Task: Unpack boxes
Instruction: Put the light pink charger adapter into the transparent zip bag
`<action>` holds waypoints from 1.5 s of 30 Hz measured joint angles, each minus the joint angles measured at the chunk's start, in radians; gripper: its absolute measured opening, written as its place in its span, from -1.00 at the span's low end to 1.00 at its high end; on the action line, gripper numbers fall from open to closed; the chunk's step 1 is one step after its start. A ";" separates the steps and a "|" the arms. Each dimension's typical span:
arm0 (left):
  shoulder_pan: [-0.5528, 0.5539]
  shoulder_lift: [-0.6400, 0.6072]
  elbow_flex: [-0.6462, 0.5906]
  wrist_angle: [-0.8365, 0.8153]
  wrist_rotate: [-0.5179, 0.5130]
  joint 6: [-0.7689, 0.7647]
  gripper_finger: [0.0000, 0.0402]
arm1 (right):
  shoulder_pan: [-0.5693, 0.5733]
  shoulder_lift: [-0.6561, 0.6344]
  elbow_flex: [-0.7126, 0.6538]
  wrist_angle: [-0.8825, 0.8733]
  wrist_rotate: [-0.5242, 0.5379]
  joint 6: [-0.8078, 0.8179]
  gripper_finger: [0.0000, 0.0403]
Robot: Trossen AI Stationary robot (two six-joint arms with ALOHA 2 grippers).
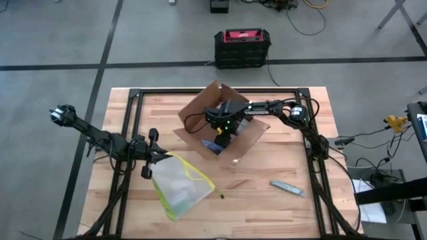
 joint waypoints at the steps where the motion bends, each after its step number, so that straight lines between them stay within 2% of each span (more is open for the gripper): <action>1: 0.000 0.000 0.000 0.000 0.000 0.000 -1.00 | 0.002 0.000 0.006 0.002 0.000 -0.006 -0.23; 3: 0.000 0.000 0.000 0.000 0.000 0.000 -1.00 | 0.003 0.000 0.013 0.004 0.000 -0.020 -0.20; 8: 0.000 0.000 0.000 0.000 0.000 0.000 -1.00 | 0.004 0.000 -0.003 0.028 0.000 -0.026 0.22; 11: 0.000 0.000 0.000 -0.002 0.000 0.000 -1.00 | 0.005 0.000 -0.007 0.044 0.000 -0.029 0.33; 14: 0.000 0.000 0.000 -0.006 0.000 0.000 -1.00 | 0.005 0.001 -0.007 0.052 0.001 -0.024 0.24; 19: 0.000 0.000 0.000 -0.006 0.000 0.000 -1.00 | 0.004 0.016 -0.005 0.031 -0.015 -0.023 -0.15; 21: 0.000 0.000 0.000 -0.006 0.000 0.000 -1.00 | 0.004 0.024 -0.004 0.021 -0.042 -0.039 -0.24; 29: 0.000 0.000 0.000 -0.006 0.000 0.000 -1.00 | 0.006 0.017 0.030 0.022 -0.046 -0.061 -0.24; 37: 0.000 0.000 0.000 -0.018 0.001 0.000 -1.00 | 0.041 -0.011 0.296 -0.027 -0.025 -0.134 -0.24; 45: 0.000 -0.062 0.000 -0.068 -0.077 0.003 -1.00 | 0.180 -0.021 0.548 -0.051 -0.025 -0.211 -0.31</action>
